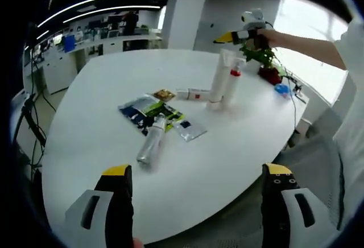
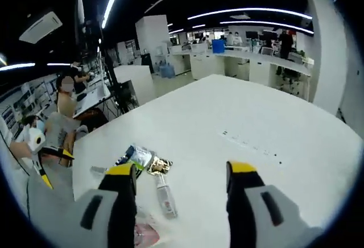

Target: Arrange the skincare products in the storage area until every visible bottle or jar stands upright without overlapping.

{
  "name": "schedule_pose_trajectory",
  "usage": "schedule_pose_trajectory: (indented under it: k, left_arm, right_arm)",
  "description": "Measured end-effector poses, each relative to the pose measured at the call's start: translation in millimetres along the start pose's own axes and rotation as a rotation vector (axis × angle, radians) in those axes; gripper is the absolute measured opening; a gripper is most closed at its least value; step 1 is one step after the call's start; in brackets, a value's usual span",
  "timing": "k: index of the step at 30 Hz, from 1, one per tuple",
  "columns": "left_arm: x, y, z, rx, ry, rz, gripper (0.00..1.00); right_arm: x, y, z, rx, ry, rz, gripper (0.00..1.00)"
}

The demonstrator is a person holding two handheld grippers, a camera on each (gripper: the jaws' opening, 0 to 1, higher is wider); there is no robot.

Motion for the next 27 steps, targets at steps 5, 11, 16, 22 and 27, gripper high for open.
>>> schedule_pose_trajectory:
  k: [5,11,16,22,27]
  left_arm:
    - [-0.7,-1.3,-1,-0.010,0.004,-0.002,0.92]
    - [-3.3,-1.5,-1,-0.009,0.009,0.012,0.90]
    - [-5.3,-2.7,-2,-0.016,0.016,0.017,0.90]
    - [-6.4,-4.8,-4,-0.026,0.016,0.013,0.89]
    - [-7.7,-5.0,-4,-0.025,0.018,0.026,0.88]
  right_arm:
    - [5,-16.3,-26,-0.113,0.047,0.053,0.63]
    - [-2,-30.6,-51,-0.183,0.113,0.096,0.62]
    - [-7,-56.7,-71,-0.310,0.175,0.159,0.59]
    - [-23,-73.4,-90,-0.401,0.245,0.258,0.56]
    - [-26,-94.1,-98,-0.497,0.281,0.331,0.47]
Point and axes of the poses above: the point that each gripper's makers call its tool centre point, and the gripper's own axes: z roughly backward along the fingers, x roughly to its right, y roughly out of its top, the point moved 4 cm from there along z, roughly backward along the fingers, and after that the axes turned 3 degrees about x, right-handed, at the moved point
